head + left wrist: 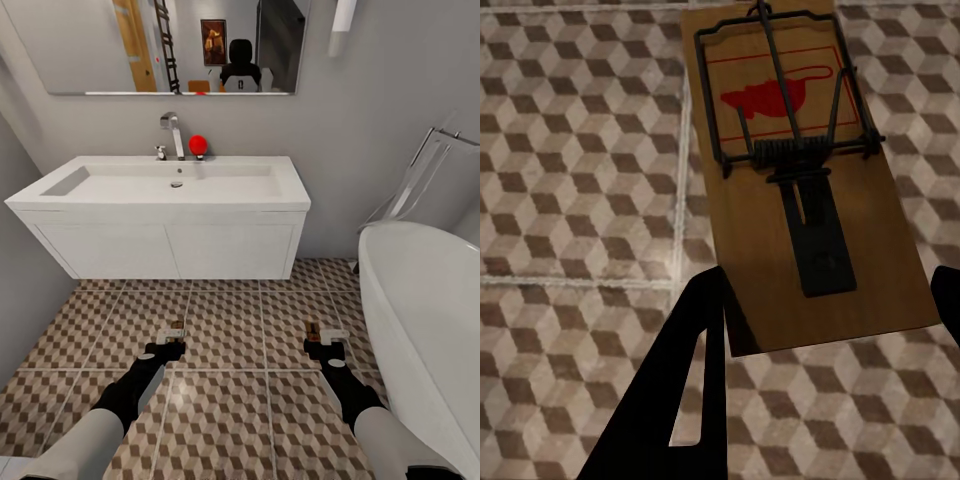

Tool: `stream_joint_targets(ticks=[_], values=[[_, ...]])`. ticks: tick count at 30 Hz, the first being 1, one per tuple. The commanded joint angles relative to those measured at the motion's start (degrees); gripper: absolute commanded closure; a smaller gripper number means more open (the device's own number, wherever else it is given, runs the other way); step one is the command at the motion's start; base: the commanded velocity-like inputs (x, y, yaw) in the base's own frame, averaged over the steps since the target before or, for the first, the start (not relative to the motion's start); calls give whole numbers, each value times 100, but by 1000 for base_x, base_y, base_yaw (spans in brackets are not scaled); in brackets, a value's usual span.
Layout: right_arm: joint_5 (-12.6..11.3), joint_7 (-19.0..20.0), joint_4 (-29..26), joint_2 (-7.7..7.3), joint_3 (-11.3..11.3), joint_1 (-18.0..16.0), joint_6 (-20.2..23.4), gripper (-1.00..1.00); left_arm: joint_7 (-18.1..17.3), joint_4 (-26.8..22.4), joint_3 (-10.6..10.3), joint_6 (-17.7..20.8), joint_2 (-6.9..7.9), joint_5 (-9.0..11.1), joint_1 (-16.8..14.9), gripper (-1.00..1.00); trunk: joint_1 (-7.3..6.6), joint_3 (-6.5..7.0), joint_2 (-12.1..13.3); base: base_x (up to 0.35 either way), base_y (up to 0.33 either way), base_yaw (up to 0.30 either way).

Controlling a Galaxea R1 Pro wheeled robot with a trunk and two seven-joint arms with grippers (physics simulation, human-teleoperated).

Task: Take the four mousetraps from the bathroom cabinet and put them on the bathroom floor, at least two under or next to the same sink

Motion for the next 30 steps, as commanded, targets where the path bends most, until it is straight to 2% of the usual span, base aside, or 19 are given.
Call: stream_joint_targets(ticks=[1,9,25,30], values=[[50,-5,-4,4,-13,-3,18,100,47,-8,-40,21,5,50,-1,100,22,-32,-44,0,0,0],[53,-5,-21,7,-13,-2,19,100,49,-5,-42,9,2,50,7,100,44,-123,-84,0,0,0],[53,-5,-114,27,-13,-2,-5,100,49,1,-42,9,1,50,9,100,395,-556,-725,0,0,0],[53,-17,-126,32,-6,-1,-499,100,55,16,-42,9,-9,50,9,100,505,-691,-926,0,0,0]])
